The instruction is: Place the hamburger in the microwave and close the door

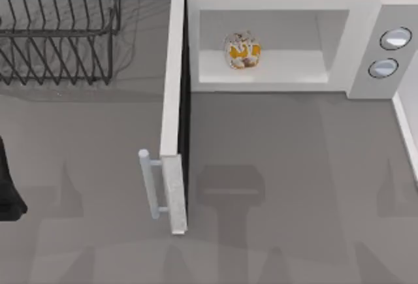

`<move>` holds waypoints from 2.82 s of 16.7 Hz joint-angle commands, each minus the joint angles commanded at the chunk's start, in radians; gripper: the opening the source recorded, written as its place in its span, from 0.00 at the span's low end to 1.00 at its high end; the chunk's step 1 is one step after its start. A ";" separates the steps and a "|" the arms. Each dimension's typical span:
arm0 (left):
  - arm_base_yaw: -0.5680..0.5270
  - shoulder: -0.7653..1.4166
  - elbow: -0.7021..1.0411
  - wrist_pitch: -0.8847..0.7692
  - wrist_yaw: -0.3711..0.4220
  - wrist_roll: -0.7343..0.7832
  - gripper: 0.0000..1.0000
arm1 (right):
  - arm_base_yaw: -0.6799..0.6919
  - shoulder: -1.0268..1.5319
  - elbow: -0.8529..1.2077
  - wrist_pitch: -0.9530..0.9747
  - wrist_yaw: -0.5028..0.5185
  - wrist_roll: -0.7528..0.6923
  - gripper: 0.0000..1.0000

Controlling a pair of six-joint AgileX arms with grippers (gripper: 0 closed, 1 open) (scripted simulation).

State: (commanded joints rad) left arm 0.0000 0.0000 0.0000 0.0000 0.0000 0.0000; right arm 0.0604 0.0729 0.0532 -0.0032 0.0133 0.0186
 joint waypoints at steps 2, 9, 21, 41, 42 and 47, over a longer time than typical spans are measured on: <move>0.000 0.000 0.000 0.000 0.000 0.000 1.00 | -0.047 -0.057 -0.042 0.002 -0.013 -0.014 1.00; 0.000 0.000 0.000 0.000 0.000 0.000 0.92 | -0.060 -0.073 -0.053 0.003 -0.013 -0.019 1.00; 0.000 0.000 0.000 0.000 0.000 0.000 0.02 | -0.060 -0.073 -0.053 0.003 -0.013 -0.019 1.00; 0.255 0.268 0.077 0.189 0.256 0.004 0.00 | -0.060 -0.073 -0.053 0.003 -0.013 -0.019 1.00; 0.255 0.268 0.077 0.189 0.256 0.004 0.00 | -0.060 -0.073 -0.053 0.003 -0.013 -0.019 1.00; 0.293 0.303 0.062 0.229 0.290 0.006 0.00 | -0.060 -0.073 -0.053 0.003 -0.013 -0.019 1.00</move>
State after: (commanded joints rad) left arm 0.2928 0.3030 0.0623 0.2287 0.2904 0.0059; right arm 0.0000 0.0000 0.0000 0.0000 0.0000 0.0000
